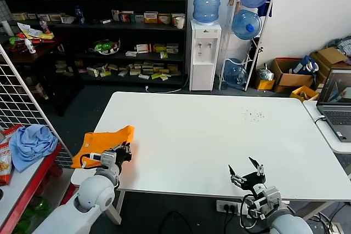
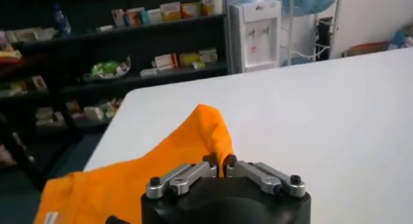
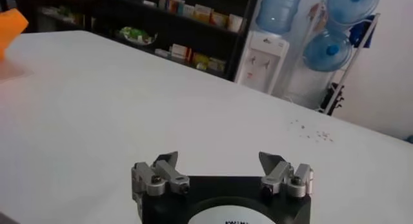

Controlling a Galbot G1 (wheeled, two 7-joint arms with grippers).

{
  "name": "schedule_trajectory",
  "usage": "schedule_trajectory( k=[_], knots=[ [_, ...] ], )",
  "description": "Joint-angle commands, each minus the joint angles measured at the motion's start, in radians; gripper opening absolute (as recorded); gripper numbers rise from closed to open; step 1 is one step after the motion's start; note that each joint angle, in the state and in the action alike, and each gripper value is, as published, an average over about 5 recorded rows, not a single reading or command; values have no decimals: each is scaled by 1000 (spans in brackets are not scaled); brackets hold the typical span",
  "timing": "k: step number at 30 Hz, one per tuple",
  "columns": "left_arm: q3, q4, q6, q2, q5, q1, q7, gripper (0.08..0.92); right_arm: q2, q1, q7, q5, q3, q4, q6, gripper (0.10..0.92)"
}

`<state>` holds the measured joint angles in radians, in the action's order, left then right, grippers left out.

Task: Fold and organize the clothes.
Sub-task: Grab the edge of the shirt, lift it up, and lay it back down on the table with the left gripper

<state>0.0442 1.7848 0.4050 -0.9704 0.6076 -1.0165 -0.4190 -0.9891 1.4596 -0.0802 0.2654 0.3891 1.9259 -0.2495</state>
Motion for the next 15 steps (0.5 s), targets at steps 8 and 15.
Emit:
schedule_trajectory(
  k=[8,15],
  knots=[
    [-168,-249,-126,-597,-174,79,-41,129,12,11,-3,7,39,-27,21,823],
    [-218,-337,-197,-688,-221,80,-37,129,13,10,-5,23,56,-37,20,823]
  ],
)
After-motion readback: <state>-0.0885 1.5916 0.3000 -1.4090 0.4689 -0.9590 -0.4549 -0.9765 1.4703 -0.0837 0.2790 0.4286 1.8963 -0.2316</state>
